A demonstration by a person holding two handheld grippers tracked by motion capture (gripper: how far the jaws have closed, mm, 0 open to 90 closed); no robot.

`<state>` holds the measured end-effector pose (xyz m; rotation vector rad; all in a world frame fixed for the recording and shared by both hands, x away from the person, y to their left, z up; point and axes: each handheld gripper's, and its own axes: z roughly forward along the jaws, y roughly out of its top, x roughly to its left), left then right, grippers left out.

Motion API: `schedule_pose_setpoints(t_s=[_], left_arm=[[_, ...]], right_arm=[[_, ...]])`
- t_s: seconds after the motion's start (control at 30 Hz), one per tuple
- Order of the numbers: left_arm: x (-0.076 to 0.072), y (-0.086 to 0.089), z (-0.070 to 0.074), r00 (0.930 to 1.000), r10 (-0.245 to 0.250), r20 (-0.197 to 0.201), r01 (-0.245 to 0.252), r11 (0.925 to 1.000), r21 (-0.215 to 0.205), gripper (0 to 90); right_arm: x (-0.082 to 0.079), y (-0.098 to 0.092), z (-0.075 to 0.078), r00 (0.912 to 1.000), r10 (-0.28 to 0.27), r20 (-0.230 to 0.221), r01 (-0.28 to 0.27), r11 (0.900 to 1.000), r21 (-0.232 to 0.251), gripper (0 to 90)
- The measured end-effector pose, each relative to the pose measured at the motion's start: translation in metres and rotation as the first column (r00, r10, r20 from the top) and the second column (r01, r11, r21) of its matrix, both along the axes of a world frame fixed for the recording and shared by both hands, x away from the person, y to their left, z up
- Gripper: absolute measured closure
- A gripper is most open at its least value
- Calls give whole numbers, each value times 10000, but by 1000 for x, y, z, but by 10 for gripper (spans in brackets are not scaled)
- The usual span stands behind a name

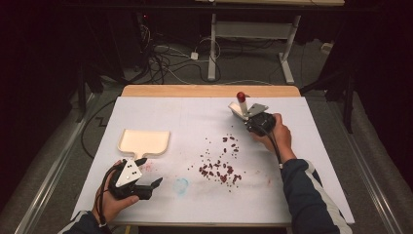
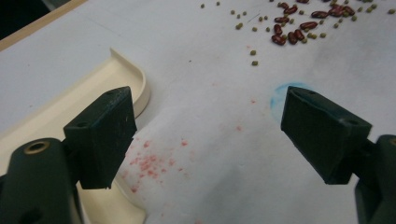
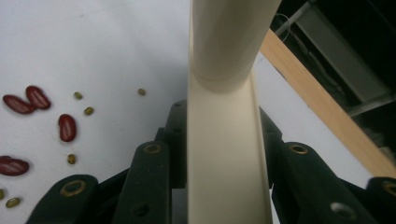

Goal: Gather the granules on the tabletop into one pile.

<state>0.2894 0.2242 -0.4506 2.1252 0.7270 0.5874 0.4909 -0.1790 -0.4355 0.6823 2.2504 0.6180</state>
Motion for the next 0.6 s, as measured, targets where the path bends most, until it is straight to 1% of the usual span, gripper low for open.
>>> schedule_pose_setpoints(t_s=[0.03, 0.1, 0.17, 0.23, 0.27, 0.3, 0.33, 0.37, 0.4, 0.43, 0.47, 0.5, 0.53, 0.57, 0.6], left_arm=[[0, -1, 0, 10000, -22, 18, 22, 10000, 7, 171], [-1, -1, 0, 10000, -20, 6, 20, 10000, 88, 171], [-2, 0, 0, 10000, -15, -16, 15, 10000, 53, 171], [-3, 1, 1, 10000, 22, -11, -22, 10000, -16, 171], [-3, 2, 1, 10000, 30, -40, -30, 10000, -76, 171], [-4, 2, 1, 10000, 36, -80, -38, 9999, -159, 172], [-4, 2, 1, 9999, 38, -116, -41, 9998, -216, 172], [-4, 2, 1, 9999, 50, -135, -54, 9996, -260, 171], [-5, 2, 1, 9999, 70, -134, -73, 9997, -244, 171], [-5, 2, 1, 9999, 72, -133, -75, 9998, -202, 171], [-5, 2, 1, 9999, 79, -131, -81, 9998, -172, 171], [-5, 1, 1, 9999, 90, -122, -92, 9998, -170, 171], [-5, 1, 1, 9999, 87, -122, -89, 9998, -158, 171], [-5, 1, 1, 9999, 85, -128, -87, 9999, -137, 171], [-5, 0, 1, 9998, 85, -161, -87, 9999, -118, 171]], right_arm=[[-3, 10, -4, 9997, 235, -68, -237, 9991, -361, 680], [-5, 14, -6, 9996, 279, -73, -282, 9987, -422, 680], [-12, 18, -11, 9990, 438, -30, -439, 9987, -262, 679], [-19, 19, -12, 9983, 579, -85, -580, 9983, -76, 678], [-22, 20, -13, 9973, 738, 41, -738, 9973, 43, 679], [-27, 20, -14, 9963, 858, 13, -858, 9961, 191, 678], [-27, 20, -14, 9963, 858, 13, -858, 9961, 191, 678], [-37, 23, -15, 9932, 1165, 55, -1166, 9930, 206, 678], [-42, 24, -15, 9910, 1334, 84, -1336, 9909, 180, 678], [-42, 24, -15, 9910, 1334, 84, -1336, 9909, 180, 678], [-53, 28, -15, 9842, 1766, 80, -1768, 9837, 336, 678], [-53, 28, -15, 9842, 1766, 80, -1768, 9837, 336, 678], [-59, 29, -15, 9808, 1947, 97, -1949, 9803, 330, 678], [-70, 32, -16, 9763, 2160, 144, -2163, 9760, 259, 678], [-75, 33, -16, 9738, 2270, 135, -2273, 9735, 267, 678]])
